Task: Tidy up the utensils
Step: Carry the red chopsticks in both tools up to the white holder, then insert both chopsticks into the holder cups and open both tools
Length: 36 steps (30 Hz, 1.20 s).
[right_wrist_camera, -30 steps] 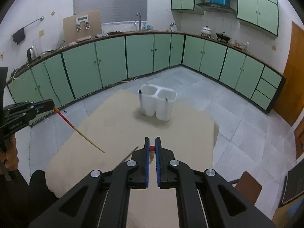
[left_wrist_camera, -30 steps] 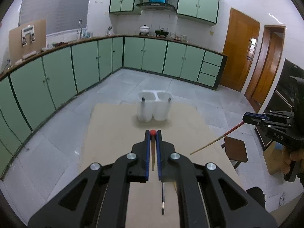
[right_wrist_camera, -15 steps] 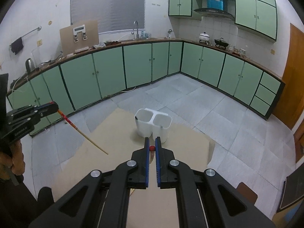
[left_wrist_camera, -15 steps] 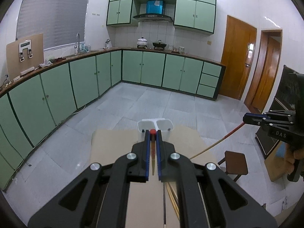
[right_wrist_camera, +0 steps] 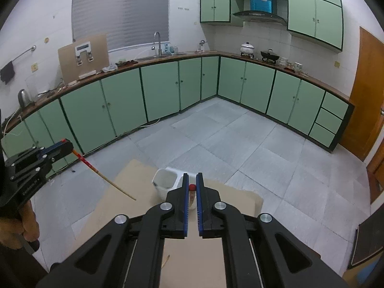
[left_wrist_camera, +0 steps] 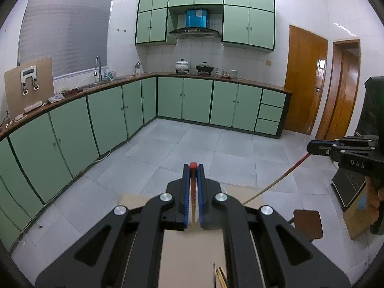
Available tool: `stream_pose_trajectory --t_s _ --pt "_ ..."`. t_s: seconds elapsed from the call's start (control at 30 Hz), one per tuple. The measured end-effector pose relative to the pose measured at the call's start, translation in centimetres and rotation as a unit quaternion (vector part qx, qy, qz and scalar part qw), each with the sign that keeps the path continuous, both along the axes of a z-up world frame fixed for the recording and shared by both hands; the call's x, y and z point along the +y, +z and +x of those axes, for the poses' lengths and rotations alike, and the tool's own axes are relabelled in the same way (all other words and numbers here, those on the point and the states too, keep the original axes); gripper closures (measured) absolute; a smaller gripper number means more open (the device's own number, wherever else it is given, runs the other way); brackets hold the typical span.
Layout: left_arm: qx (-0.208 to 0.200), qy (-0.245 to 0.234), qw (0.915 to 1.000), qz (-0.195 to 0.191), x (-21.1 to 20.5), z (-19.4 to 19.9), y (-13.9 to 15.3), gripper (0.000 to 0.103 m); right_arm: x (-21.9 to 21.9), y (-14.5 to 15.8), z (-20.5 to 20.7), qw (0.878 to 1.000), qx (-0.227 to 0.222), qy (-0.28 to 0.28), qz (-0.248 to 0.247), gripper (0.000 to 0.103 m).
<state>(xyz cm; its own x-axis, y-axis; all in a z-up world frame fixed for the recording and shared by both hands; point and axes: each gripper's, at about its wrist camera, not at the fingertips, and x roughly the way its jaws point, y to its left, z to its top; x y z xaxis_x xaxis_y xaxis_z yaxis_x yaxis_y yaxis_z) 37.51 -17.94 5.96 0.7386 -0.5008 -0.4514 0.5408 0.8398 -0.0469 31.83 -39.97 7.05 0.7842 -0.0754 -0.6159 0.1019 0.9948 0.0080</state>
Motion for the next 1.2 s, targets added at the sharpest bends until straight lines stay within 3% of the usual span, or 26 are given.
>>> stream_pose_trajectory --t_s 0.3,0.6,0.87,1.03,1.2 --pt "-0.011 0.012 0.9997 -0.02 -3.5 5.8 -2.1 0.098 -3.2 -2.9 6.3 0.999 0.002 -0.022 0.035 0.097" --pt "0.027 0.018 0.9988 -0.037 -4.6 11.5 -9.0 0.098 -5.6 -9.1 11.2 0.996 0.028 -0.037 0.08 0.097" --pt "0.055 0.023 0.9972 -0.044 -4.4 13.7 -14.2 0.098 -6.8 -13.6 13.1 0.992 0.051 -0.038 0.112 0.097" --pt "0.063 0.032 0.9965 -0.045 -3.9 14.2 -15.4 0.097 -7.0 -15.3 13.3 0.99 0.059 -0.038 0.125 0.095" --pt "0.054 0.032 0.9969 -0.046 -2.9 13.4 -14.2 0.096 -7.1 -14.7 12.5 0.99 0.05 -0.041 0.129 0.092"
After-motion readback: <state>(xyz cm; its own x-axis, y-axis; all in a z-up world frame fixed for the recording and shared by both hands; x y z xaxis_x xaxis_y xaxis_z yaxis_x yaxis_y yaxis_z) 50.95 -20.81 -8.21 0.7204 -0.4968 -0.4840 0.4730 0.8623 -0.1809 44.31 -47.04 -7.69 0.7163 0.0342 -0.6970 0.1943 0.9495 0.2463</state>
